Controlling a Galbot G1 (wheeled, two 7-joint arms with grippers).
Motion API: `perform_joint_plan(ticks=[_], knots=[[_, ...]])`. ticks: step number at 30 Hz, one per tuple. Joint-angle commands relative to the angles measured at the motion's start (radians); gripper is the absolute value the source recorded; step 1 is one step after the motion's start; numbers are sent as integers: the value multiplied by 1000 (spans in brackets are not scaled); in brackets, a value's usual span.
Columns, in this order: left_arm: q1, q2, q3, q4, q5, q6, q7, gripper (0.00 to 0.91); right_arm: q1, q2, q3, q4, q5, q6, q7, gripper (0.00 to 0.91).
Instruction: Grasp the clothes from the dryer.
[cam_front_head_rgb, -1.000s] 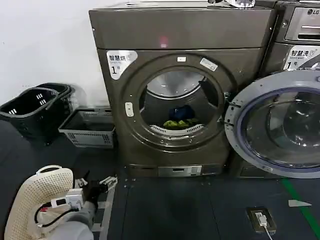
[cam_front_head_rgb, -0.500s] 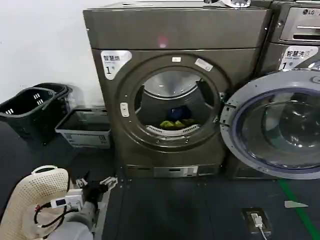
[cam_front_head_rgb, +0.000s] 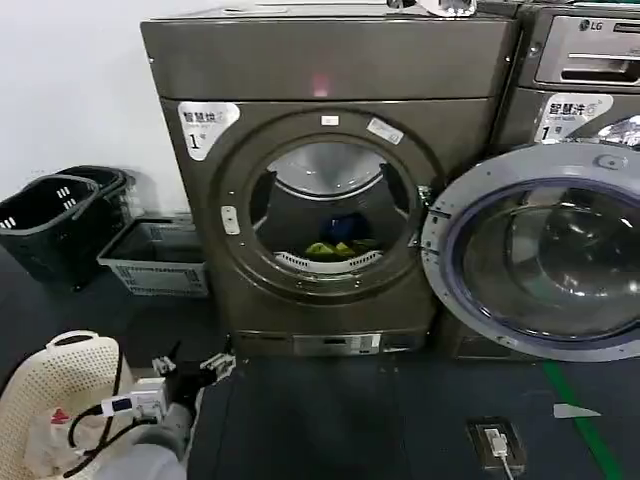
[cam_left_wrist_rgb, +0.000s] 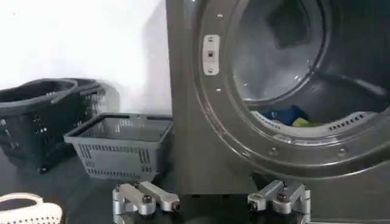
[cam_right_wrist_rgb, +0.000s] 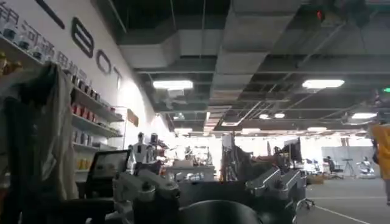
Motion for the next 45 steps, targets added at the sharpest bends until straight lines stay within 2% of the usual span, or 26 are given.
perform_joint_plan(ticks=[1,30,45], knots=[[-1,-3,0,5,4,49,1,907,-1,-3,1,0,-1,1,1,907],[-16,4,0,10,0,49,-3,907,11,1,-14,5,-2,1,-1,907],[-19,-2,2,-4,12,49,15,907,0,-1,8,-14,27,40,14,907]])
